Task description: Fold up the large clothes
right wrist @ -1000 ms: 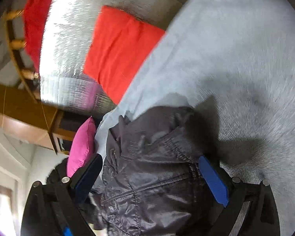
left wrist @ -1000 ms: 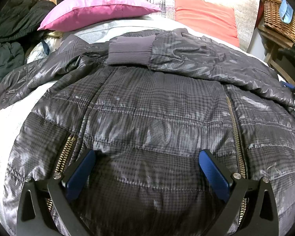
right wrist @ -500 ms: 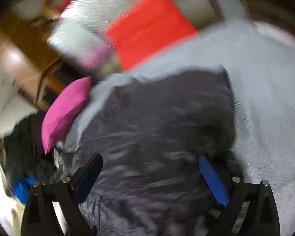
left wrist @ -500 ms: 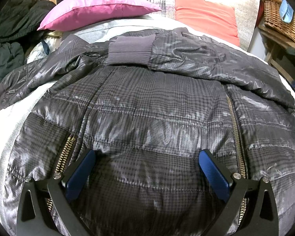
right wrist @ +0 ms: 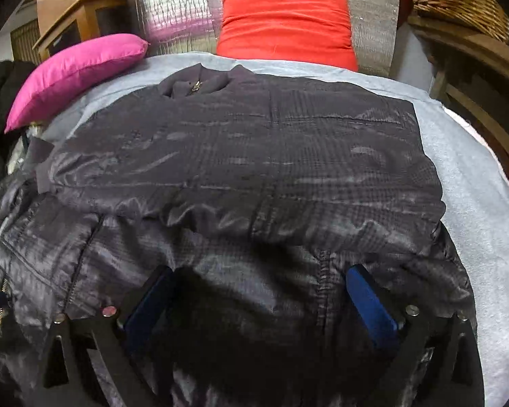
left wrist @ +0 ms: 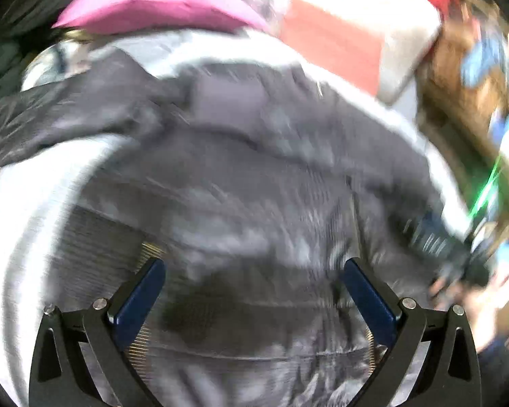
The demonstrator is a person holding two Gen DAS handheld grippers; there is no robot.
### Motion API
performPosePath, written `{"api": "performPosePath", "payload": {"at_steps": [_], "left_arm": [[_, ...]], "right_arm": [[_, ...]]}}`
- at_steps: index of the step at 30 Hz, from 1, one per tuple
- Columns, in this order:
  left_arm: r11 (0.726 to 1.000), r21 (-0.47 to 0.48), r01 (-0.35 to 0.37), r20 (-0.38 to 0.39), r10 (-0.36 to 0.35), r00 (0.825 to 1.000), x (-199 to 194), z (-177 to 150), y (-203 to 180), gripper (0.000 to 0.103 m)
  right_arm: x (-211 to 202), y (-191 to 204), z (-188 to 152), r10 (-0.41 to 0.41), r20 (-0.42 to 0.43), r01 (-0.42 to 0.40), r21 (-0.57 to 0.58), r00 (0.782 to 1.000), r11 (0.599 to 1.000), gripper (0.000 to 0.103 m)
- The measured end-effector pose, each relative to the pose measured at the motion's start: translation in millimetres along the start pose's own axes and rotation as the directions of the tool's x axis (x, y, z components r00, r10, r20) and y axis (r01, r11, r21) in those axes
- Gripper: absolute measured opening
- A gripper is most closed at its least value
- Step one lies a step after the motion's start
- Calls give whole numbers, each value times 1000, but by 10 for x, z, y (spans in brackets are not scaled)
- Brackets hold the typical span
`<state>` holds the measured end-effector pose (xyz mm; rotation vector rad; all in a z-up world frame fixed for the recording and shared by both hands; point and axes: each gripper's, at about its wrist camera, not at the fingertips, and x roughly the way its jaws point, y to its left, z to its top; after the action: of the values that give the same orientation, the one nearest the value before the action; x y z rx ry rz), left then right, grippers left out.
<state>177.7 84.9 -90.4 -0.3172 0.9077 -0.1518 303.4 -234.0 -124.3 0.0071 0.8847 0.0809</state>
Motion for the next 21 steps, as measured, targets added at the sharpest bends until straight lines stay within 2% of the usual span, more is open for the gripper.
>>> {"api": "performPosePath", "payload": {"at_steps": [3,5,6,8,9,11,13,15,17,21], "left_arm": [[976,-196,98,164,-65,984,-379,271,698,103],[929,-343,137,263,-45,964,-486,423,1325,103],[910,-392,133,265,-27,964,-482,469,1522,103],[845,-521,122,252,15,968,-414,546,2041,103],[802,-583,131,253,26,967,-369,569,2326,103],[734,-662,151,260,36,965,-299,593,2690,103],[685,-704,187,286,33,958,-243,606,2913,103],[651,-733,195,286,35,958,-138,636,3066,103],[636,-748,190,284,48,958,-50,671,3145,103],[635,-746,198,308,65,949,4,807,3196,103]], "right_arm": [[3,28,9,3,3,-3,3,1000,1000,103],[1,44,7,12,5,-12,9,1000,1000,103],[0,31,5,17,7,-17,14,1000,1000,103],[-24,-19,-2,20,11,-20,17,1000,1000,103],[-39,-41,-25,19,11,-20,17,1000,1000,103],[-51,-67,-36,20,13,-20,18,1000,1000,103],[-46,-81,-40,22,15,-22,21,1000,1000,103],[8,-23,-17,21,16,-22,23,1000,1000,103],[-13,-39,-31,22,17,-23,24,1000,999,103],[19,-22,-6,23,17,-23,25,1000,999,103]]}}
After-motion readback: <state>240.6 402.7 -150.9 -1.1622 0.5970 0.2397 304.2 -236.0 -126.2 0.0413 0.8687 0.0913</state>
